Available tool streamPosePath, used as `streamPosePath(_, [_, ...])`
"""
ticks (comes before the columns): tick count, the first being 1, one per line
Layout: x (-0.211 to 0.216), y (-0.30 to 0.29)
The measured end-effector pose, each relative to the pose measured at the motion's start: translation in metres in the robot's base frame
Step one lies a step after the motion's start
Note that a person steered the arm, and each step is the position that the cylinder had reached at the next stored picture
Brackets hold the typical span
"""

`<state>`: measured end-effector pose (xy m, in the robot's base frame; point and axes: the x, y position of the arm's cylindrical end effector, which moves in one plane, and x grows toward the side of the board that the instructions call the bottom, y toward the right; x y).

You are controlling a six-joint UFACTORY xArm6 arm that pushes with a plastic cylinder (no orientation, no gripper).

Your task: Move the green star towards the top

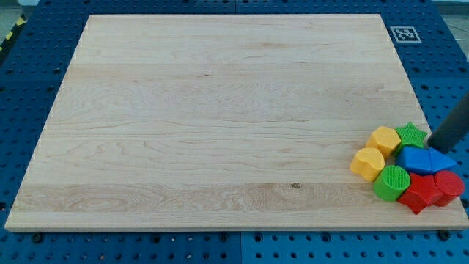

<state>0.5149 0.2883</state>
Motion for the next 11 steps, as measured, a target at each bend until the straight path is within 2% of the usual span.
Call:
streamPosePath(1, [0.005, -0.019])
streamPosePath(3, [-0.043, -0.075])
streamPosePath(4, [-0.049, -0.111])
streamPosePath(5, [-0.054, -0.117])
streamPosePath(6, [-0.048, -0.092])
streamPosePath(8, [-0.01, -0.1])
streamPosePath(9, [-0.013, -0.135])
streamPosePath(11, [-0.073, -0.207])
